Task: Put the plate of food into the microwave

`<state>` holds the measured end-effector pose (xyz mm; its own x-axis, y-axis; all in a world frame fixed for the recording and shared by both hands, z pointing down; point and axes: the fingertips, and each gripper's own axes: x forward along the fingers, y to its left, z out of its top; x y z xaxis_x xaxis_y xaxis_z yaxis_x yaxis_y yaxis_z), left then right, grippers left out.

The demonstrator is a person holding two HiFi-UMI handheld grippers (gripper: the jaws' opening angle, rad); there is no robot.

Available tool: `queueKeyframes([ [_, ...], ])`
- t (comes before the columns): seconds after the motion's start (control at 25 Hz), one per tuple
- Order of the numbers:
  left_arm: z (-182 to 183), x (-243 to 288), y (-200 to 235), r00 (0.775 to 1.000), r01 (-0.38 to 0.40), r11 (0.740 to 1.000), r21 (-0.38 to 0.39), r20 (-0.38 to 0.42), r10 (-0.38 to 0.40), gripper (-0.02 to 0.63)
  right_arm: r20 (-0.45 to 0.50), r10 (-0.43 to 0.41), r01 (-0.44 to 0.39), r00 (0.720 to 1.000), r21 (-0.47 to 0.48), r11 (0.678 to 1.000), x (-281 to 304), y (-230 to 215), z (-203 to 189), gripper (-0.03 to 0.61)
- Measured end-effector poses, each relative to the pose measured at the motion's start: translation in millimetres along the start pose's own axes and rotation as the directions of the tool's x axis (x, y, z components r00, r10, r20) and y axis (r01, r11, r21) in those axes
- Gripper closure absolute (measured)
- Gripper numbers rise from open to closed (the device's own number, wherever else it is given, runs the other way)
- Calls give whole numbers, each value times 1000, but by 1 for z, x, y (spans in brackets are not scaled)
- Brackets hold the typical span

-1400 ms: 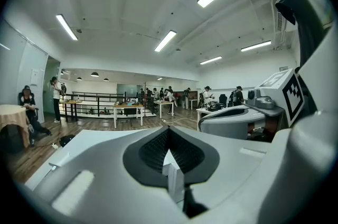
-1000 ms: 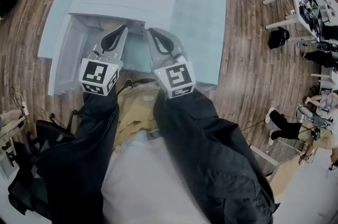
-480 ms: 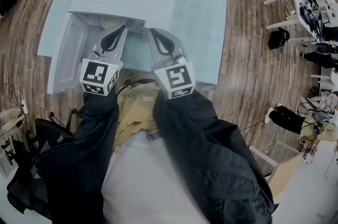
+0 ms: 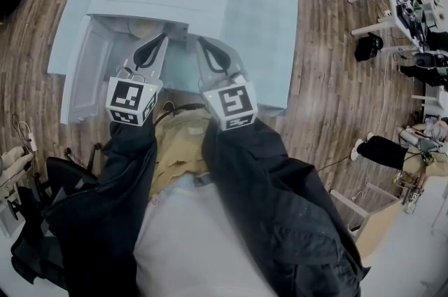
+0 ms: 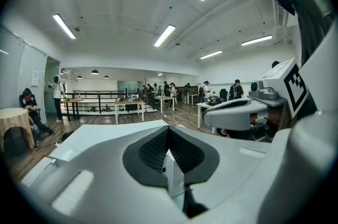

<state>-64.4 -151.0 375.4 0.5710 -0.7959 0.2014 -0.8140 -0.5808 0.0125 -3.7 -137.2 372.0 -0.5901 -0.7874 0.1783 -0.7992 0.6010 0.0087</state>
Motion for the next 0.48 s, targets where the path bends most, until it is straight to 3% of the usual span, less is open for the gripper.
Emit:
queueKeyframes([
  [0.48,-2,0,-1,1000,-7,1000,7,-8,7,612,-13,6,-6,1000,-9,1000,0,1,-5,586],
])
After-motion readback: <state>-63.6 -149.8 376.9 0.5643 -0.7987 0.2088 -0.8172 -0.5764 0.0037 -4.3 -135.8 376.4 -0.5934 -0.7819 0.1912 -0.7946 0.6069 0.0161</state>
